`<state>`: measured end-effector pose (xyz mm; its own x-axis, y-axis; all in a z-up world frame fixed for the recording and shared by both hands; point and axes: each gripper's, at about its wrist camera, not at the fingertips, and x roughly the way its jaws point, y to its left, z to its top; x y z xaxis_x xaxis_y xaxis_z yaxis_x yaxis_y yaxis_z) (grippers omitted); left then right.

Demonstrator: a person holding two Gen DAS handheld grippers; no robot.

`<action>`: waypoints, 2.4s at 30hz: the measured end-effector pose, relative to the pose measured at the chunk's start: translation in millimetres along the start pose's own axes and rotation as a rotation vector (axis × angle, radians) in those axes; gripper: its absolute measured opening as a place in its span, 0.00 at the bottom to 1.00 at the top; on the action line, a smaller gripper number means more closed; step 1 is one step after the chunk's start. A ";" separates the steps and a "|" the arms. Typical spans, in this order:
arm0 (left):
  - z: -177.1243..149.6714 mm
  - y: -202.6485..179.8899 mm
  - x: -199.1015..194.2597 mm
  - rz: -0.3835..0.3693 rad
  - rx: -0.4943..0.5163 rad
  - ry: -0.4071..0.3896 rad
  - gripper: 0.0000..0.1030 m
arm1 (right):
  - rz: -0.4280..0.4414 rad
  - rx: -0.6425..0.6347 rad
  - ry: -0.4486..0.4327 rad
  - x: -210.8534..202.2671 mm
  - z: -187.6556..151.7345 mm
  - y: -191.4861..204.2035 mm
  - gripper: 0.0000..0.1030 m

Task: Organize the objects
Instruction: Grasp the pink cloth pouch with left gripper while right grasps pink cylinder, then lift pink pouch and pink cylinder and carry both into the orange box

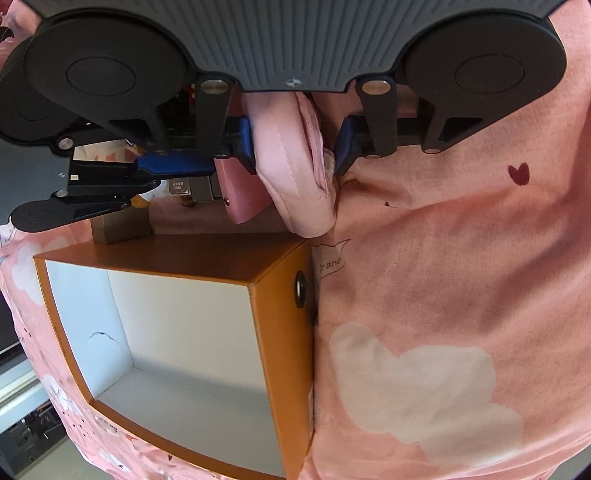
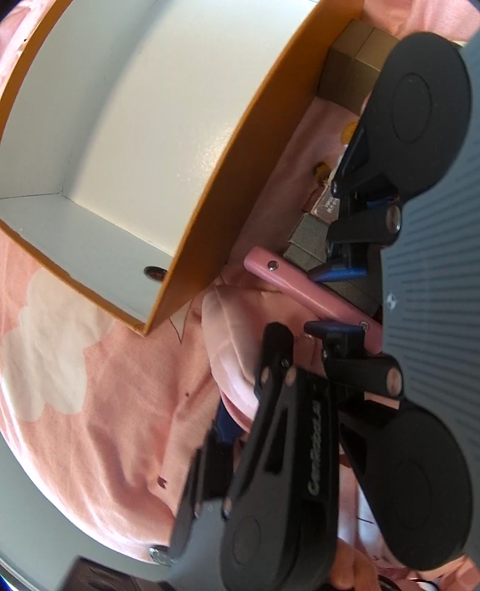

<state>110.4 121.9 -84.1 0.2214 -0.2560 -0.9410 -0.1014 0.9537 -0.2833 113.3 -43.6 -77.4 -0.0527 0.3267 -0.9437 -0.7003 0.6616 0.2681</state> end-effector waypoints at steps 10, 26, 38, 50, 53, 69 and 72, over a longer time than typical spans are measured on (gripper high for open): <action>-13.3 11.0 -14.2 -0.004 -0.077 -0.053 0.29 | -0.033 -0.053 0.000 7.8 8.8 8.5 0.31; -29.0 -29.3 -91.8 0.086 0.017 -0.381 0.27 | 0.037 -0.036 -0.162 -68.8 -13.9 -20.8 0.16; -23.5 -85.5 -124.1 0.052 0.143 -0.610 0.27 | 0.105 0.118 -0.327 -131.8 -9.7 -50.8 0.14; 30.5 -110.9 -79.3 0.108 0.177 -0.612 0.27 | -0.022 0.214 -0.557 -189.2 25.3 -90.6 0.14; 45.6 -108.9 -57.8 0.142 0.168 -0.590 0.27 | -0.050 0.251 -0.564 -177.2 46.6 -105.9 0.14; 93.6 -125.1 23.2 0.417 0.353 -0.552 0.27 | -0.042 0.396 -0.482 -74.1 122.3 -164.2 0.14; 99.6 -130.0 32.3 0.449 0.386 -0.527 0.27 | -0.040 0.397 -0.478 -66.3 127.9 -167.5 0.14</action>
<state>227.3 5.5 -59.2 0.6787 0.1833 -0.7112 0.0320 0.9601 0.2779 325.2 -89.8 -34.9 0.3570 0.5021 -0.7877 -0.3722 0.8499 0.3730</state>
